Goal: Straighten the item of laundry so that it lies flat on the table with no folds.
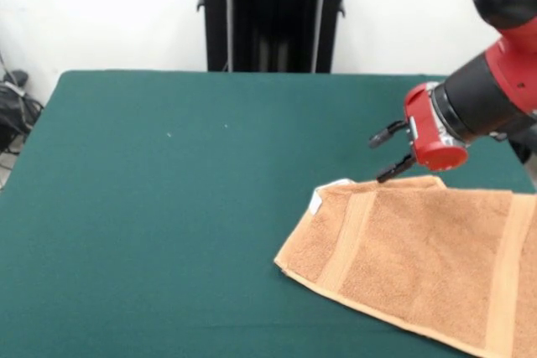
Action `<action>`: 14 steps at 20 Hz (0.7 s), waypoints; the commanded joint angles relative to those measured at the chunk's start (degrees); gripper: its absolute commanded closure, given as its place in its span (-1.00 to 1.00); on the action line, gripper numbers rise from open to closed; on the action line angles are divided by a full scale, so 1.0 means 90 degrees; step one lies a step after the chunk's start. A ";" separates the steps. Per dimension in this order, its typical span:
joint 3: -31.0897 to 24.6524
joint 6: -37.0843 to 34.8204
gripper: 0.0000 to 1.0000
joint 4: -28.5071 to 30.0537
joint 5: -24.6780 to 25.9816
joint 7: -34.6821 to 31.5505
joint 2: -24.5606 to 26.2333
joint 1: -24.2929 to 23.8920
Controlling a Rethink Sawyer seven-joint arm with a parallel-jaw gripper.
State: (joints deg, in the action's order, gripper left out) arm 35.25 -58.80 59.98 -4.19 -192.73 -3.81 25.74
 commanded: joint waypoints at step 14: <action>-0.0402 0.0453 -1.00 0.0733 -0.0452 -0.1524 0.0338 0.0585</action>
State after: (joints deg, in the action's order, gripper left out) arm 35.23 -57.38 62.54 -5.01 -192.73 -3.32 29.92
